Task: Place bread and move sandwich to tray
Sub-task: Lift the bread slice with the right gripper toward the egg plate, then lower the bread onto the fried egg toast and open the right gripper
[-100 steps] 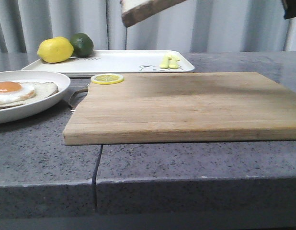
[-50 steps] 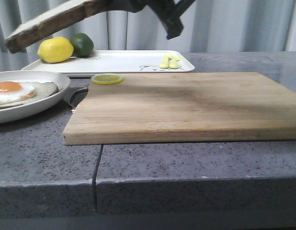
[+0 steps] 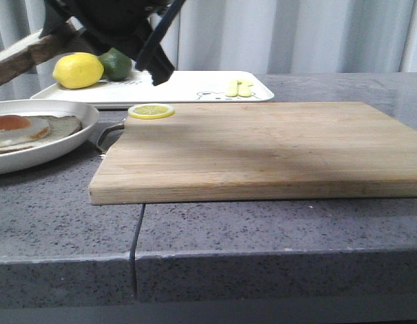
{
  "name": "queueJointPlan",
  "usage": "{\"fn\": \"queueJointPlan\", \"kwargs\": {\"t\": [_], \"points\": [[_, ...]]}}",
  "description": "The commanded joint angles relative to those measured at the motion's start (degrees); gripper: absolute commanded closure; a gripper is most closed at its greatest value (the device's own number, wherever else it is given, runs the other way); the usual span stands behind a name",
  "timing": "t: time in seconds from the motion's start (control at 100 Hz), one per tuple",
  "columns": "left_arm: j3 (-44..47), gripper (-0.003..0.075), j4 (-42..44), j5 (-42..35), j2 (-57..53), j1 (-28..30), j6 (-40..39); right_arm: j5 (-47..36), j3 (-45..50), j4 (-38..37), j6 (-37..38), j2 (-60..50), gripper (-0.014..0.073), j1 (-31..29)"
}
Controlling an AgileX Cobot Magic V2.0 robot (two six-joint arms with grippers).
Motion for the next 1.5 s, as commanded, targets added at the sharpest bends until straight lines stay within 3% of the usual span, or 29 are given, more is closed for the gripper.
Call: {"fn": "queueJointPlan", "kwargs": {"t": [0.0, 0.43, 0.96, 1.07, 1.28, 1.39, 1.49], "points": [[-1.9, 0.0365, -1.0, -3.9, 0.3, -0.4, -0.2, 0.2, -3.5, 3.1, 0.5, -1.5, 0.0651, 0.5], [-1.9, 0.0365, -1.0, -3.9, 0.3, -0.4, -0.2, -5.1, -4.2, 3.1, 2.0, 0.7, 0.0651, 1.7], [-1.9, 0.0365, -1.0, -3.9, 0.3, -0.4, -0.2, -3.4, -0.6, 3.1, 1.8, 0.7, 0.0638, 1.7], [-1.9, 0.0365, -1.0, -3.9, 0.3, -0.4, -0.2, -3.4, -0.5, 2.2, 1.7, 0.7, 0.0555, 1.7], [-1.9, 0.0365, -1.0, -3.9, 0.3, -0.4, -0.2, -2.5, -0.5, 1.1, 1.5, 0.7, 0.0265, 1.7], [-1.9, 0.0365, -1.0, -3.9, 0.3, -0.4, -0.2, -2.5, -0.5, 1.1, 1.3, 0.7, 0.019, 1.7], [-1.9, 0.0365, -1.0, -3.9, 0.3, -0.4, -0.2, -2.5, -0.5, 0.9, 1.3, 0.7, 0.0186, 1.7]]}}
